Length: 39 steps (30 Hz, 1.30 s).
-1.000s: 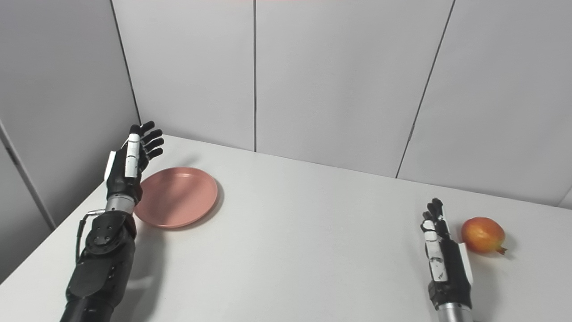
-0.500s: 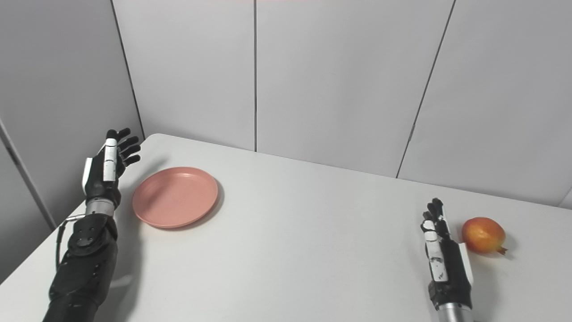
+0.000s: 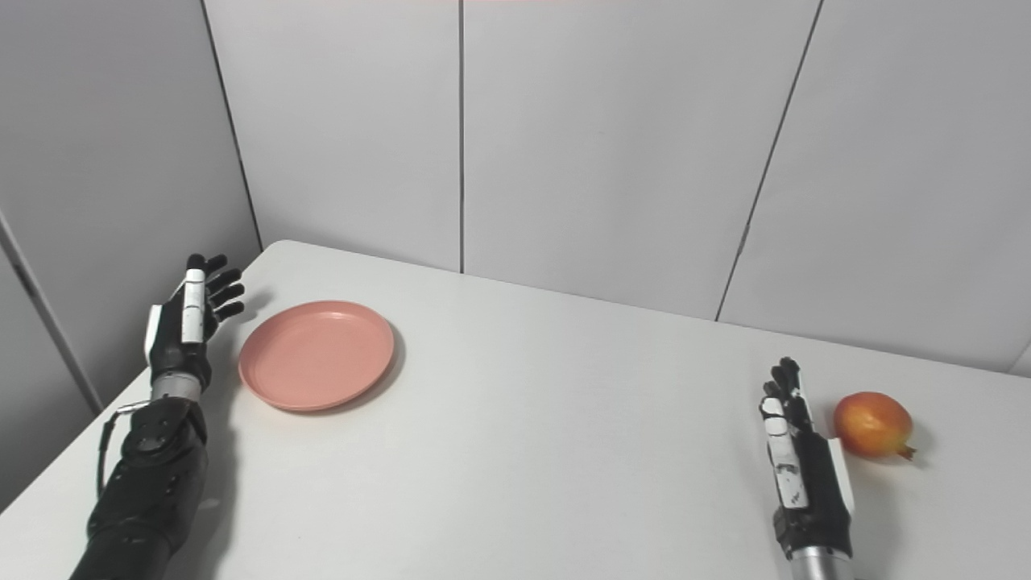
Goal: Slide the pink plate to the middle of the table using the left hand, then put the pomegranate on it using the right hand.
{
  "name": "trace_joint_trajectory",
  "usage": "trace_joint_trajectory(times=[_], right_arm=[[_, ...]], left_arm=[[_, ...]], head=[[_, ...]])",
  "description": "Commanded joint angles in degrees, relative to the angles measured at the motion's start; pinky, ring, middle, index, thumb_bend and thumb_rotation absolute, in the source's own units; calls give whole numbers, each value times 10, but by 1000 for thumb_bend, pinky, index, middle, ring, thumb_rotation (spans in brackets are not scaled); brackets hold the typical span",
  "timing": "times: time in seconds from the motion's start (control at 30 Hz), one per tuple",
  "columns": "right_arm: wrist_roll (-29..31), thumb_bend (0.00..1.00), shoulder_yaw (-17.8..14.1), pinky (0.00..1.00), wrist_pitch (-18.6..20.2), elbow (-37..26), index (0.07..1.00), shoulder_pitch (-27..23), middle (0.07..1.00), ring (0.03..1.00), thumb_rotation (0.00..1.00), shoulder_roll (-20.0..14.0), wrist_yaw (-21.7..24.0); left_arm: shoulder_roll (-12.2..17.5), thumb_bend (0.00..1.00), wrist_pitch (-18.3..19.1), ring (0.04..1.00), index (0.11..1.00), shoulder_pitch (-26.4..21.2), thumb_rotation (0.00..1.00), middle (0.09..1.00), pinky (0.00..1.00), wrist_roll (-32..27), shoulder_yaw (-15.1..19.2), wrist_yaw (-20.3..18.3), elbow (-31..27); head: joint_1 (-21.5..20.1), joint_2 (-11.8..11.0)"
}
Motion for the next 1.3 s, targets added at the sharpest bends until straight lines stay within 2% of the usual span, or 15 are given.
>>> trace_joint_trajectory(times=[0.0, 0.17, 0.33, 0.53, 0.7, 0.93, 1.27], right_arm=[[4, 428, 2, 1000, -11, 7, 1000, 9, 1000, 995, 885, 5, 1], [3, 430, 2, 1000, -17, 8, 1000, 9, 1000, 994, 896, 5, 1], [2, 430, 2, 1000, -17, 7, 1000, 10, 998, 992, 887, 5, 1], [-2, 443, 4, 1000, -16, 3, 1000, 11, 999, 993, 879, 5, -1], [-5, 446, 3, 998, -20, 6, 999, 10, 995, 988, 868, 5, -4], [-8, 441, 3, 981, -26, 6, 995, 10, 990, 978, 857, 5, -7], [-9, 438, 3, 996, -21, 5, 1000, 9, 997, 988, 873, 5, -5]], left_arm=[[20, 793, -27, 777, 776, -39, 1000, 778, 756, 2, -6, -7, 4], [8, 777, -25, 779, 783, -43, 1000, 785, 758, -5, -14, -15, 11], [-5, 739, -4, 827, 820, -46, 1000, 829, 817, -29, -18, -45, 6], [-18, 710, -7, 848, 818, -52, 1000, 838, 823, -54, -22, -79, 13], [-28, 720, 7, 834, 824, -52, 1000, 833, 808, -61, -23, -80, 3], [-31, 715, 5, 837, 829, -49, 1000, 835, 809, -59, -39, -93, 1], [-43, 704, 22, 848, 839, -42, 1000, 846, 829, -49, -62, -102, -22]], head=[[-1, 0], [0, 1], [-1, 3], [-3, 4], [-3, 5], [-3, 7], [-10, 11]])
